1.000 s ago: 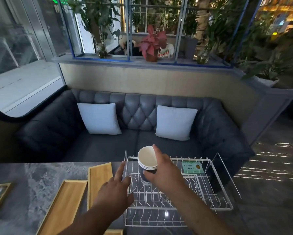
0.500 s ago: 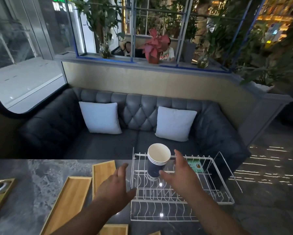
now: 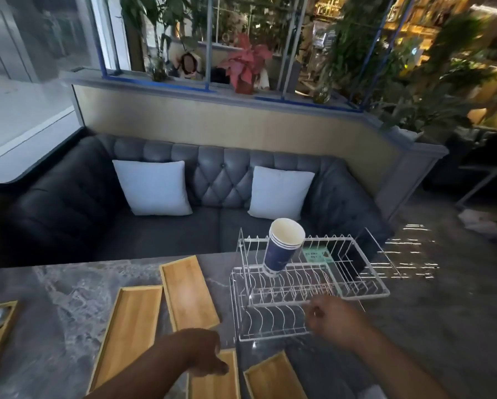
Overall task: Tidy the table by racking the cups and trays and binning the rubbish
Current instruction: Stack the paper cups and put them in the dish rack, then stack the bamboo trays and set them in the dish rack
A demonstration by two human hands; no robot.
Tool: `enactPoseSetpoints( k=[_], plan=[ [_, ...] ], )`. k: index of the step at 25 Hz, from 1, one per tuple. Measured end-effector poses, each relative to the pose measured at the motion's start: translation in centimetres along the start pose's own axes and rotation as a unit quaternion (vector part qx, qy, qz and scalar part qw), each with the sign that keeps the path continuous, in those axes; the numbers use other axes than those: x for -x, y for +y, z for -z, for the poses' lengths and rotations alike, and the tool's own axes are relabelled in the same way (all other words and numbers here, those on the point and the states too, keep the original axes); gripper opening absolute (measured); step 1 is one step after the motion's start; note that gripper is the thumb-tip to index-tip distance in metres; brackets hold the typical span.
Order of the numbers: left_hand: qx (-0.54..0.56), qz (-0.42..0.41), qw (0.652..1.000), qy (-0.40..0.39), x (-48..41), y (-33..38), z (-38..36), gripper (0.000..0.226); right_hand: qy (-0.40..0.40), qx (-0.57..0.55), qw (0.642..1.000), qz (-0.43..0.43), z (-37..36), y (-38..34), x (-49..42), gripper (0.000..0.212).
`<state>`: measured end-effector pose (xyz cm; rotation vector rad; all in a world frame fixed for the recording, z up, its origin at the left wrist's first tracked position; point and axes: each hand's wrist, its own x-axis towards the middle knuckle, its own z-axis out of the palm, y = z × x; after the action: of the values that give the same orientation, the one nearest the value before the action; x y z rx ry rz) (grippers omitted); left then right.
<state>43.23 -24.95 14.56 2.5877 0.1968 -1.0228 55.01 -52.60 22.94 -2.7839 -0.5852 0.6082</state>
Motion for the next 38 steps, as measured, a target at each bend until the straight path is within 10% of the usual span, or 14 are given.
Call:
enactPoseSetpoints(
  k=[7, 16, 29, 38],
  plan=[
    [-0.045, -0.025, 0.997, -0.062, -0.7, -2.0, -3.5, 0.069, -0.238, 0.016, 0.969, -0.068, -7.9, 1.1, 5.2, 0.036],
    [-0.114, -0.039, 0.988, -0.093, -4.0, 0.0, -8.2, 0.071, -0.235, -0.028, 0.954, -0.181, -16.9, 7.8, 8.9, 0.073],
    [-0.12, -0.106, 0.987, -0.005, -11.3, 8.5, -13.3, 0.073, -0.271, -0.111, 0.934, -0.206, -24.2, 15.6, 9.4, 0.037],
    [-0.112, -0.003, 0.994, -0.002, -15.3, 9.5, -14.9, 0.075, -0.204, -0.146, 0.949, -0.191, -26.0, 17.4, 7.4, 0.058]
  ],
)
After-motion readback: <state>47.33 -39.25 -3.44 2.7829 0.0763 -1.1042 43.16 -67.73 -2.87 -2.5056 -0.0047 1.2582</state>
